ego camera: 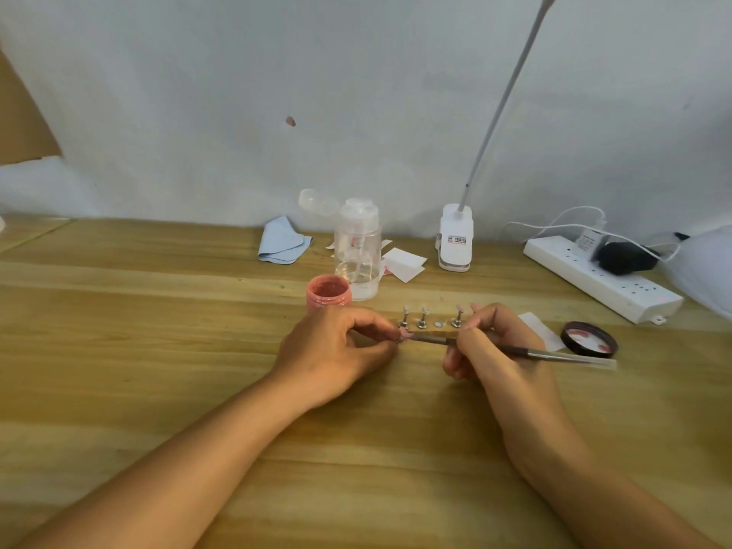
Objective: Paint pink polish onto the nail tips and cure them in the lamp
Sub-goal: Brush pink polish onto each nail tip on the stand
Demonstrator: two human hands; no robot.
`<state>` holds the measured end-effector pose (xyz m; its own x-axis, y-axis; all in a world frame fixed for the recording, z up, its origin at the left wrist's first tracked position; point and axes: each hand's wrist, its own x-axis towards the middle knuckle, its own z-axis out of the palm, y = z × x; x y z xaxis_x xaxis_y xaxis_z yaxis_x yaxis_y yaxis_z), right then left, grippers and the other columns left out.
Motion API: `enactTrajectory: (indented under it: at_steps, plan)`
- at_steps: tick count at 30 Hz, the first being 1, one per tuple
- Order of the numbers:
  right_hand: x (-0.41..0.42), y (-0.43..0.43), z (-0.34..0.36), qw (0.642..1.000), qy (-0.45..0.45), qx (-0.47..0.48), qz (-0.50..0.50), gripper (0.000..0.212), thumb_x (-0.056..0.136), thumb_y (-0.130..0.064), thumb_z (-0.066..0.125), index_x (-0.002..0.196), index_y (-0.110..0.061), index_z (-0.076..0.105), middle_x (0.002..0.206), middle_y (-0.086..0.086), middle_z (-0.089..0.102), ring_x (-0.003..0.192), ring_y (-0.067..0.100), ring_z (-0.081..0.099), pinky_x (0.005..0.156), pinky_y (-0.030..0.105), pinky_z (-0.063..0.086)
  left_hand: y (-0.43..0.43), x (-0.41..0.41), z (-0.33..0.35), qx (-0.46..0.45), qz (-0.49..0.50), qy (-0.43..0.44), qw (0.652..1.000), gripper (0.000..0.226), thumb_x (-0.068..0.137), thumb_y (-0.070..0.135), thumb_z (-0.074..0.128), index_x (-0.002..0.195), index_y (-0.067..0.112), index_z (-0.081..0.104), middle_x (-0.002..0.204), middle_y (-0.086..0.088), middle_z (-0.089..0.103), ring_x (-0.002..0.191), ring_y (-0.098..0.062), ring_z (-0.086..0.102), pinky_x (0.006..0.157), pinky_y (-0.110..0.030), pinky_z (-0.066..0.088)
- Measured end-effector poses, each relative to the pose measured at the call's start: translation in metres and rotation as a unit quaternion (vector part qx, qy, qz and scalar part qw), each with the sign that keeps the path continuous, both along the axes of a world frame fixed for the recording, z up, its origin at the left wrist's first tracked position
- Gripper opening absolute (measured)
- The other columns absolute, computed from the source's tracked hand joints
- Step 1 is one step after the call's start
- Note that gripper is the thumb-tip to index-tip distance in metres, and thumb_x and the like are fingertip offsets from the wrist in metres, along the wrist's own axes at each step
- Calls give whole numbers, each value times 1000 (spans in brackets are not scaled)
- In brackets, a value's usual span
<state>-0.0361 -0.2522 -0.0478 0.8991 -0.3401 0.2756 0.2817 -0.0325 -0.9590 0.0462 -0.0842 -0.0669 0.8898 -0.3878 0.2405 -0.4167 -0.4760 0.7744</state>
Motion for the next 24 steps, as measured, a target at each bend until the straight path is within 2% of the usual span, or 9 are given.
enactTrajectory:
  at_steps: [3, 6, 10, 14, 18, 21, 24]
  plan:
    - [1, 1, -1, 1000, 5, 2, 5, 9, 87, 1, 54, 78, -1, 52, 57, 9, 65, 55, 13, 57, 55, 20, 48, 2, 0, -1, 18, 4, -3, 1000, 11, 82, 37, 74, 88, 46, 74, 77, 34, 67, 44, 6, 44, 48, -19, 25]
    - [0, 1, -1, 1000, 9, -7, 8, 10, 87, 3, 53, 78, -1, 51, 58, 9, 66, 55, 13, 58, 55, 20, 49, 2, 1, -2, 8, 3, -2, 1000, 11, 82, 37, 74, 89, 45, 75, 84, 30, 69, 47, 10, 46, 52, -21, 26]
    - [-1, -2, 0, 999, 3, -20, -32, 11, 84, 1, 53, 76, 5, 47, 52, 5, 57, 55, 15, 53, 63, 33, 47, 0, 2, -2, 8, -1, -1, 1000, 12, 82, 38, 74, 90, 48, 75, 88, 29, 70, 50, 12, 47, 53, -22, 27]
    - [-1, 1, 1, 999, 13, -20, -27, 12, 85, 2, 53, 74, 1, 48, 53, 7, 58, 54, 16, 54, 57, 28, 47, 1, 2, -3, 8, 1, -1, 1000, 11, 82, 38, 74, 90, 45, 75, 88, 28, 71, 49, 13, 46, 51, -21, 26]
    - [-2, 1, 2, 998, 16, -16, -51, 12, 83, 1, 53, 72, 4, 48, 51, 3, 52, 49, 9, 50, 62, 37, 51, 0, 1, -2, 17, -4, 1, 1000, 9, 83, 37, 73, 89, 43, 74, 93, 29, 71, 51, 13, 47, 54, -21, 28]
    - [-3, -1, 3, 999, 19, 5, -37, 8, 88, 3, 53, 81, 7, 49, 52, 2, 56, 51, 10, 52, 56, 28, 51, -2, 1, -1, 44, 11, -12, 999, 9, 82, 38, 73, 87, 45, 71, 87, 35, 67, 53, 10, 49, 55, -21, 29]
    - [-3, -2, 6, 1000, 15, 7, -26, 7, 89, 3, 54, 84, 6, 51, 57, 6, 63, 53, 13, 56, 53, 23, 51, -2, 4, -1, 27, 7, -16, 999, 12, 83, 35, 72, 86, 45, 68, 89, 34, 67, 51, 4, 48, 58, -22, 32]
